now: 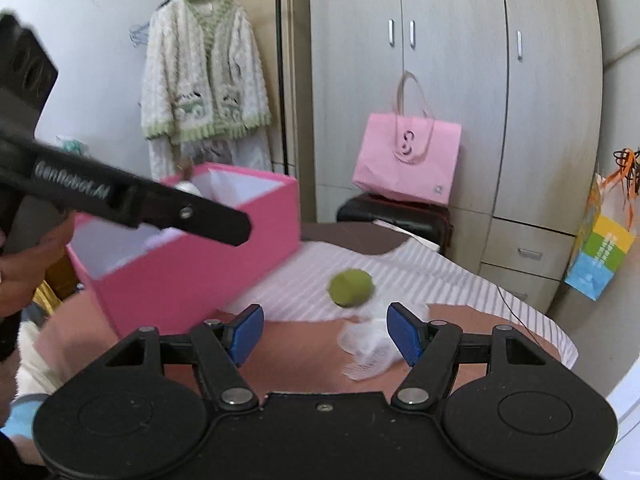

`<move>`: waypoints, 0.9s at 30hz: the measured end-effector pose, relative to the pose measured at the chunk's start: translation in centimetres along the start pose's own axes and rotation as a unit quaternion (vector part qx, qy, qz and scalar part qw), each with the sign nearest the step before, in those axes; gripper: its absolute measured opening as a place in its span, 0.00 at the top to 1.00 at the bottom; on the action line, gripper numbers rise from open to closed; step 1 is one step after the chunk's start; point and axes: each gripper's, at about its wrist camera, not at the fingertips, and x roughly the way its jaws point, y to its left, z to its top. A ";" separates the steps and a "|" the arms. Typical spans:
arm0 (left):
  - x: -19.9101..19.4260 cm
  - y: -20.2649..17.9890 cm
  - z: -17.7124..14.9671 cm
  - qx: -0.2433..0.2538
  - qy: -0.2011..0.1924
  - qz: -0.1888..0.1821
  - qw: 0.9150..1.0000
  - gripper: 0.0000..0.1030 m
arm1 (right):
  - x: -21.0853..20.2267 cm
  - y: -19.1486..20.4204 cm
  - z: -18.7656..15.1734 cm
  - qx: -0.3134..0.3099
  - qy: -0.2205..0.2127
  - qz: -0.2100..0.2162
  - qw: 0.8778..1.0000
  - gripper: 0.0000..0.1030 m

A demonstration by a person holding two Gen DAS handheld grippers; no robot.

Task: Organize soft objects
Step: 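Move both open tools back to the green ball and white bath puff, then grasp the green ball with the left tool while the right tool grasps the white bath puff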

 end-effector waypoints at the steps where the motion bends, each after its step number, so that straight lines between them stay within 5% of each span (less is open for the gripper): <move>1: 1.0 -0.4 -0.2 0.002 -0.004 0.023 1.000 0.40 | 0.4 -0.3 -0.2 -0.004 0.001 -0.002 1.000 0.29; 15: 13.2 1.6 -0.5 -0.126 0.022 0.073 0.989 0.46 | 9.4 -3.9 -0.8 -0.041 0.030 0.006 0.999 0.29; 22: 16.1 2.2 -1.2 -0.124 0.038 0.121 0.984 0.52 | 11.8 -5.0 -2.1 -0.014 0.077 0.004 0.997 0.29; 27: 17.0 2.2 -2.1 -0.115 0.045 0.124 0.985 0.52 | 11.3 -4.9 -2.5 -0.001 0.075 0.004 0.997 0.46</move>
